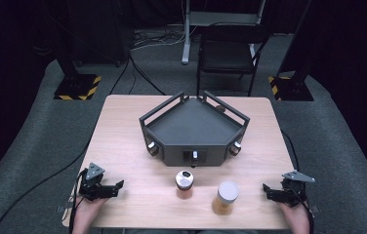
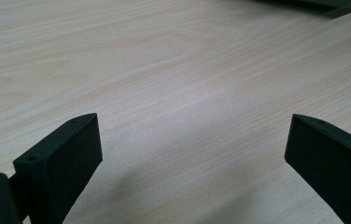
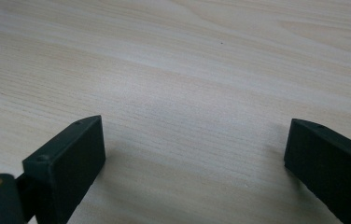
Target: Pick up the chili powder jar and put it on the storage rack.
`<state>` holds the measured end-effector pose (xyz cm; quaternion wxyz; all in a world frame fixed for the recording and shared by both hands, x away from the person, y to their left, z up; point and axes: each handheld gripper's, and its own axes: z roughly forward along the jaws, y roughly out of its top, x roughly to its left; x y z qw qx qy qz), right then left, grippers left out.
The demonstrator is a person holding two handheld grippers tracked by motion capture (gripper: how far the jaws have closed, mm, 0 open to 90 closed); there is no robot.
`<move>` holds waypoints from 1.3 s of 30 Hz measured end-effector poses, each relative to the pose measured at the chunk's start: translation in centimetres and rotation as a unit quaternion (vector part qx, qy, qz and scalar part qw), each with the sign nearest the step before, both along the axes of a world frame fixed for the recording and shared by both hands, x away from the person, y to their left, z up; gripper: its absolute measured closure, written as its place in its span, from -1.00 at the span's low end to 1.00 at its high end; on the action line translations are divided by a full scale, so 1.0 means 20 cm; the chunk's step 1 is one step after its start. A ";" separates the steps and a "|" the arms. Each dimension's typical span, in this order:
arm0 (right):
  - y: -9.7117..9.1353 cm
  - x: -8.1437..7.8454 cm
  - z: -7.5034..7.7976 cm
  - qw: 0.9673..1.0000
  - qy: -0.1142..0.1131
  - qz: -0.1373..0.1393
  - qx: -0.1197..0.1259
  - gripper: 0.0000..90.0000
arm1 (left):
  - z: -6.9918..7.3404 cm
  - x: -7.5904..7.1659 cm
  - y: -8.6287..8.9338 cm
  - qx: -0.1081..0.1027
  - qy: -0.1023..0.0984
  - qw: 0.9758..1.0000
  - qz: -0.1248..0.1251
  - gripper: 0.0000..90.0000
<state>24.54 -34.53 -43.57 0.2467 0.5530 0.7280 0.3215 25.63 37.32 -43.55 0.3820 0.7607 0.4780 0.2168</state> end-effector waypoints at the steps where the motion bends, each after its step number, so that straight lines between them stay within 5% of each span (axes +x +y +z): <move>1: 0.00 0.00 0.00 1.000 0.000 0.001 0.000 -0.91 | 0.00 0.00 0.00 -0.001 -0.001 1.000 -0.002 -0.92; 23: 0.00 0.00 0.00 1.000 0.000 0.000 0.000 -0.91 | 0.05 -0.01 -0.07 -0.010 -0.014 0.999 -0.048 -0.91; 39: 0.00 0.00 0.00 1.000 0.000 0.001 0.000 -0.91 | 0.08 0.00 -0.13 -0.026 -0.020 0.996 -0.088 -0.91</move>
